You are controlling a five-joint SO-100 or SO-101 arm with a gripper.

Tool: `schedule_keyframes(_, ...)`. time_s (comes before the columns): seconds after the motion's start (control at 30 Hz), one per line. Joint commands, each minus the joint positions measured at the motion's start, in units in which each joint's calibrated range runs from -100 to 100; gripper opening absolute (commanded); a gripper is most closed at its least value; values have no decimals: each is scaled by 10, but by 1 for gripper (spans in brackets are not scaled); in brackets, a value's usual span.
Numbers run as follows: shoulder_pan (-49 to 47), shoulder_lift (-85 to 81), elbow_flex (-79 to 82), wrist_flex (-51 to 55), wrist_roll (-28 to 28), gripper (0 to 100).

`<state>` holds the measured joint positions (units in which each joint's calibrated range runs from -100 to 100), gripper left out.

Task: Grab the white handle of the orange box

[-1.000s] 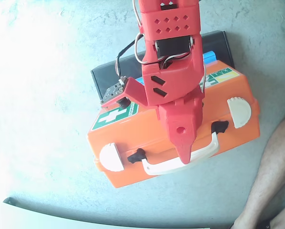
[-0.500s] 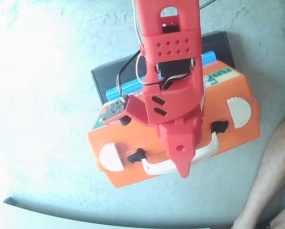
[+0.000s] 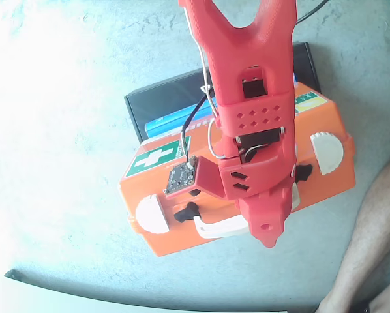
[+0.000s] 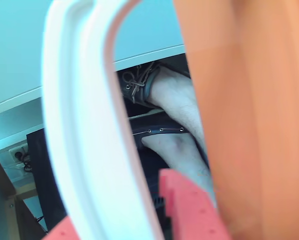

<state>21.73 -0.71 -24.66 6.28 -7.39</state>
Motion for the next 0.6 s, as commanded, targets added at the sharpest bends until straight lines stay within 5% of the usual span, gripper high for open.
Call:
schedule_keyframes(0.0,-1,-2,80,17,-4,1)
schedule_keyframes(0.57,-24,-607,923,29,-4,2)
